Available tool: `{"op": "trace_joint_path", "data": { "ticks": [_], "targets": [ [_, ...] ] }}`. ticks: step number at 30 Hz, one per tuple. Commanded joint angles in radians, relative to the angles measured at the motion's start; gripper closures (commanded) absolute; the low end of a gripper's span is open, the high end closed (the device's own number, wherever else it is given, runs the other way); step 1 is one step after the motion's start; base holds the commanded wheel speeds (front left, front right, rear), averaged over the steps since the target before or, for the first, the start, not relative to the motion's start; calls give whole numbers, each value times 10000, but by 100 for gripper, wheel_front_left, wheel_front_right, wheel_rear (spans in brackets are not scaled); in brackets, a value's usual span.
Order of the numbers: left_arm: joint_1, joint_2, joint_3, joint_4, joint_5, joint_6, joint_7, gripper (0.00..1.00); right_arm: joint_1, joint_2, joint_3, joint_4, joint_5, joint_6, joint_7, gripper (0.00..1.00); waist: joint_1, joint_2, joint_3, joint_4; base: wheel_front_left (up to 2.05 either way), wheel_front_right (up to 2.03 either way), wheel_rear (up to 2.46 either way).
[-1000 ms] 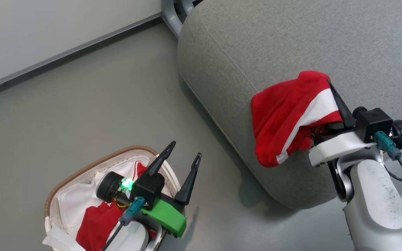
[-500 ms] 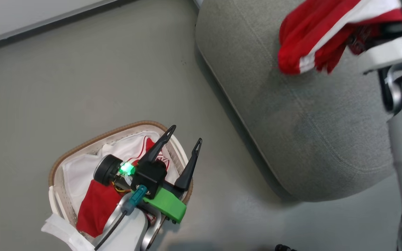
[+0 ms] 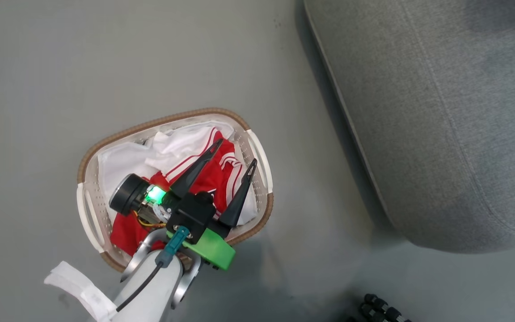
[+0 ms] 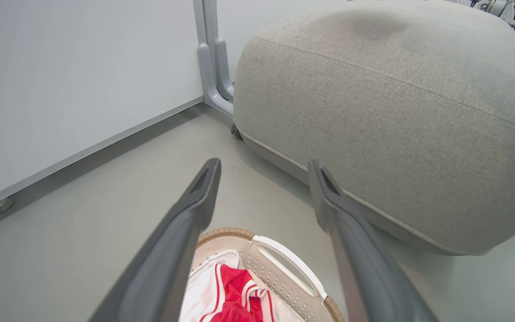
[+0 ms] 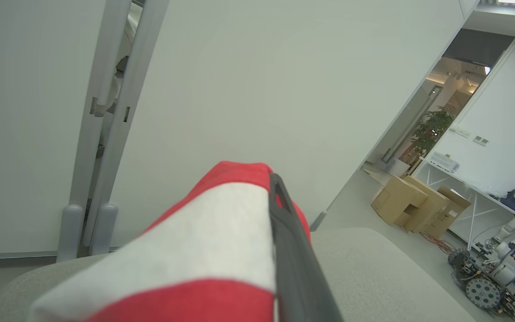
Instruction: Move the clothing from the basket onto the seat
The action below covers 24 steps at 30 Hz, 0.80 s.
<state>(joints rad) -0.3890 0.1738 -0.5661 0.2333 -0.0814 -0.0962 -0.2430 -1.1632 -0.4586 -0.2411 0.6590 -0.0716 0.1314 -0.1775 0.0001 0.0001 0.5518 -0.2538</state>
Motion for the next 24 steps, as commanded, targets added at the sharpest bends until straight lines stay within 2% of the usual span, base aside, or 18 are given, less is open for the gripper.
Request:
{"op": "trace_joint_path", "data": {
  "ticks": [1, 9, 16, 17, 19, 20, 24],
  "targets": [
    [-198, 111, 9, -83, 76, 70, 31, 0, 60, 12, -170, 238, -101, -14, -102, 100, -1, -1, 782, 493, 0, 0, 0],
    [-185, 423, 24, -512, 182, 213, 254, 0, 917, 519, -1368, 1912, -765, -14, -639, 100, -1, -1, 1362, 439, 0, 0, 0],
    [-102, 548, -7, -648, 111, 282, 404, 0, 1267, 1201, -1658, 2727, -1381, -14, -859, 100, -1, -1, 1414, 230, 0, 0, 0],
    [-105, 548, -20, -651, 108, 288, 418, 0, 1298, 1287, -1664, 2756, -1434, -14, -869, 97, -1, -1, 1399, 211, 0, 0, 0],
    [-100, 529, -27, -649, 76, 326, 429, 0, 1369, 1451, -1647, 2669, -1513, -14, -882, 43, -1, -1, 1336, 168, 0, 0, 0],
    [-107, 512, -39, -640, 54, 339, 429, 0, 1407, 1485, -1628, 2508, -1513, -14, -882, 0, -1, -1, 1304, 153, 0, 0, 0],
    [-157, 477, -40, -580, -20, 365, 345, 0, 1865, 1681, -1508, 1903, -1330, -14, -887, 0, -1, -1, 1115, 85, 0, 0, 0]
  ]
}}
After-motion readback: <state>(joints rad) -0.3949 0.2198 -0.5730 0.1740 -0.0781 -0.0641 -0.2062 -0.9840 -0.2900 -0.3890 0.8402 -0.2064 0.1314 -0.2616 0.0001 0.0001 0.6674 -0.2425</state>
